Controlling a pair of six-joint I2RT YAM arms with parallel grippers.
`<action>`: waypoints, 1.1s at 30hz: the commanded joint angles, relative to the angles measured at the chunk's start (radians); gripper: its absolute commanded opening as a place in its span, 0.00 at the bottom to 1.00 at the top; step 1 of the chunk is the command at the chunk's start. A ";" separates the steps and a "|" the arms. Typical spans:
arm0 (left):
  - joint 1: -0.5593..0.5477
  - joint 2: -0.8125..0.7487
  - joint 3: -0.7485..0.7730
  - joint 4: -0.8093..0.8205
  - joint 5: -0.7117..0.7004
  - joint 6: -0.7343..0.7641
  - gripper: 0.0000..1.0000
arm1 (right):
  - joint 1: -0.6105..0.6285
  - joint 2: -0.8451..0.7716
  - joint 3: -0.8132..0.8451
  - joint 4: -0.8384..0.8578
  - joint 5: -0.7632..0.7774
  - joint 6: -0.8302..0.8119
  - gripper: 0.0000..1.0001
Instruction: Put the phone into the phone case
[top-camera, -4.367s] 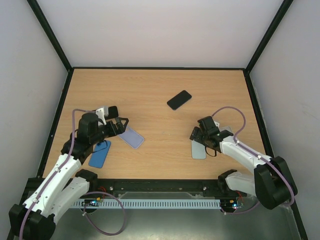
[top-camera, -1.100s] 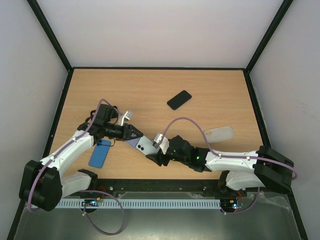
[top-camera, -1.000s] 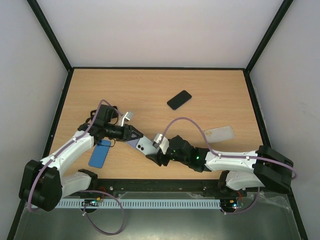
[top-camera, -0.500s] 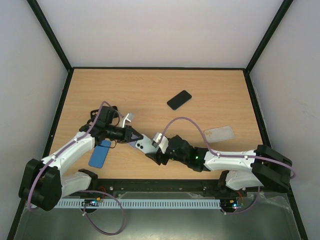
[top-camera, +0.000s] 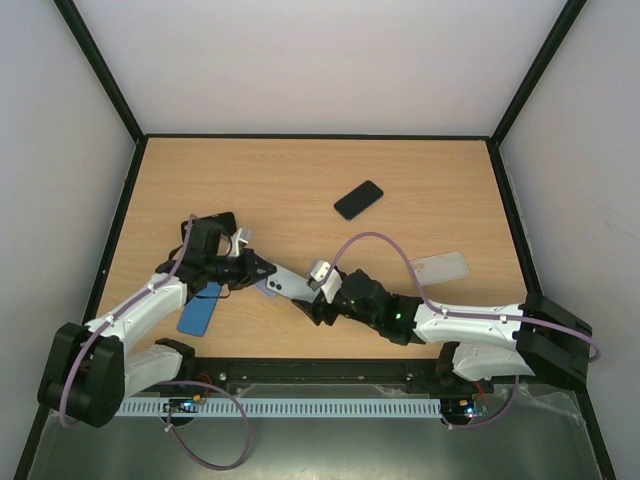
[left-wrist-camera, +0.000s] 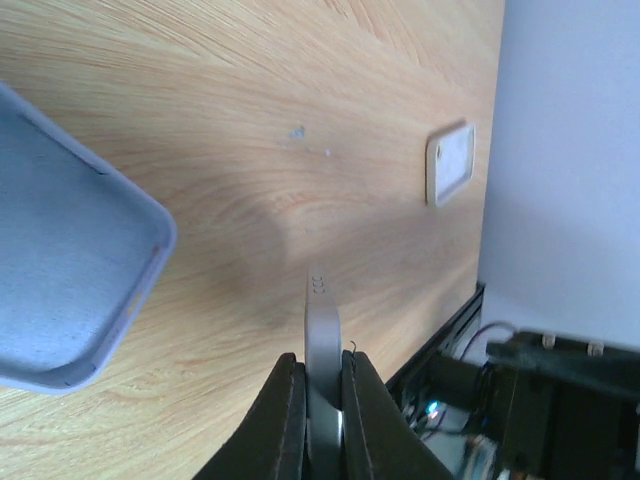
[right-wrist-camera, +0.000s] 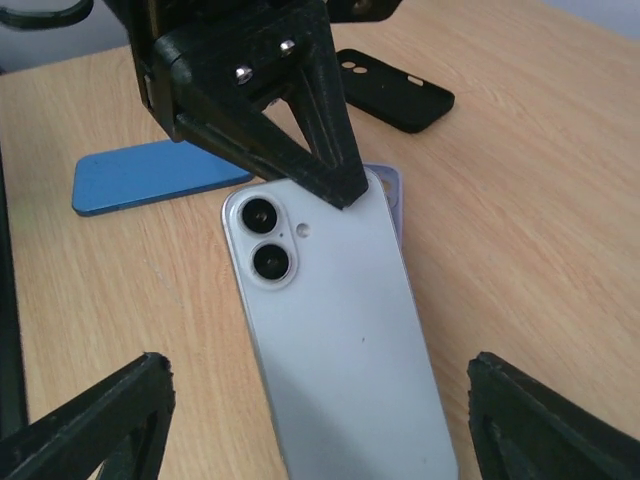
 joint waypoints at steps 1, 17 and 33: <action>0.043 -0.045 -0.040 0.135 0.001 -0.231 0.03 | 0.030 -0.019 0.024 -0.008 0.093 -0.054 0.74; 0.056 -0.235 0.042 -0.185 -0.163 -0.556 0.03 | 0.073 0.051 0.038 0.190 0.223 -0.428 0.53; 0.056 -0.304 0.023 -0.229 -0.128 -0.686 0.02 | 0.120 0.125 0.046 0.222 0.140 -0.611 0.57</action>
